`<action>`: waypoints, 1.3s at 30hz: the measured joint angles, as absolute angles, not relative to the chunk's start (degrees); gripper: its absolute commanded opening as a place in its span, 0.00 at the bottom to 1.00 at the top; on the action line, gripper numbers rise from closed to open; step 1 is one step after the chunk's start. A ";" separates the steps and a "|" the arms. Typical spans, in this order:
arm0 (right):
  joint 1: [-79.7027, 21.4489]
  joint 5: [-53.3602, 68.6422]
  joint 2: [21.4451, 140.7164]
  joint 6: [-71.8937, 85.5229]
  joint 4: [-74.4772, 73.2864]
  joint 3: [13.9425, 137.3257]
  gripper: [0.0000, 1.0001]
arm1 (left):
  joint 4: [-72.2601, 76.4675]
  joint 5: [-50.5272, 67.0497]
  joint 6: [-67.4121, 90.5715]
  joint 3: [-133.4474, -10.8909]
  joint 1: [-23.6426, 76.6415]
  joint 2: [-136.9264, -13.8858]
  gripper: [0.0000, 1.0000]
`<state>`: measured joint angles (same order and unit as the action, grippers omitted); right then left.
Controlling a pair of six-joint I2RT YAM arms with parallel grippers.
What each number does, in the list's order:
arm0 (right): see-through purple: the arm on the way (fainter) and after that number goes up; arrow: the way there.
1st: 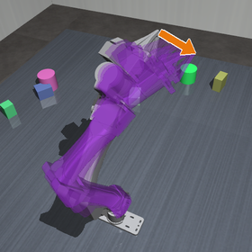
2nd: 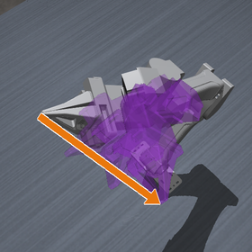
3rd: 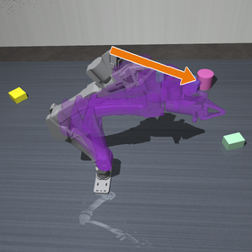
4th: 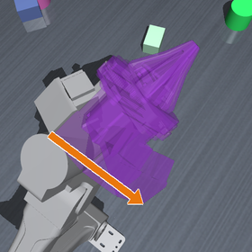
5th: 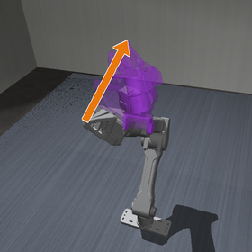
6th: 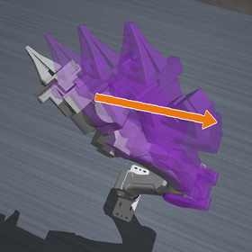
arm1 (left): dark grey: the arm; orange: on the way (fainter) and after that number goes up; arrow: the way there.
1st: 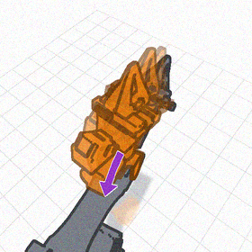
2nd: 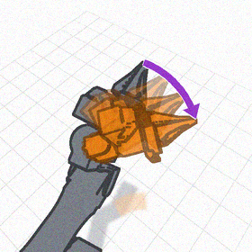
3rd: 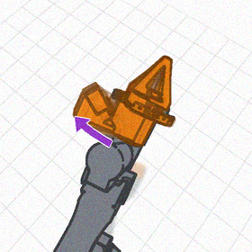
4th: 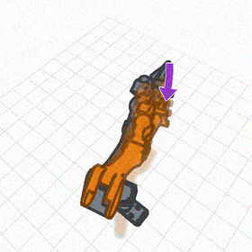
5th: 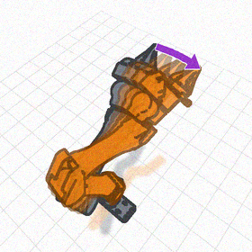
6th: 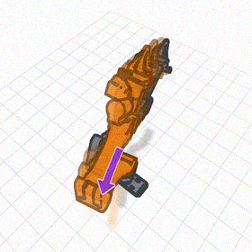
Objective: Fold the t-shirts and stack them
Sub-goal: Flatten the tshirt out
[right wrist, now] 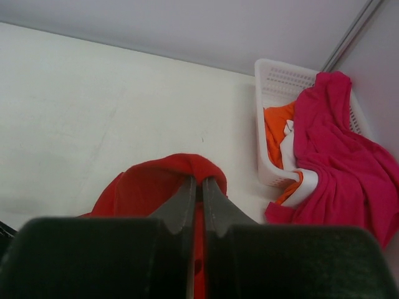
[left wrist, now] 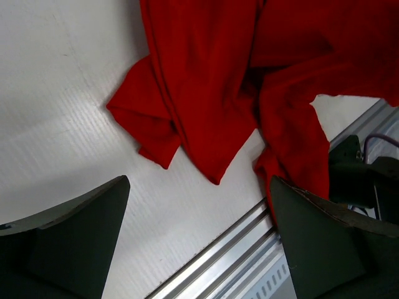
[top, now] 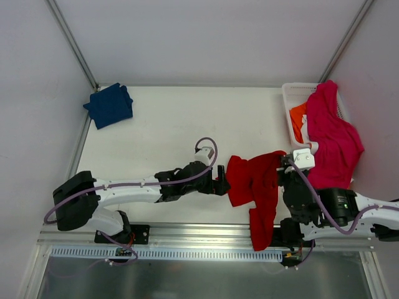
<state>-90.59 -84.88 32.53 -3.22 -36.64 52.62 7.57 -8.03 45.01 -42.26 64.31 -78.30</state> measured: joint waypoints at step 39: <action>-90.59 -84.79 31.70 13.52 -51.77 50.76 0.01 | 3.86 -39.13 81.03 -51.29 86.61 -94.74 0.83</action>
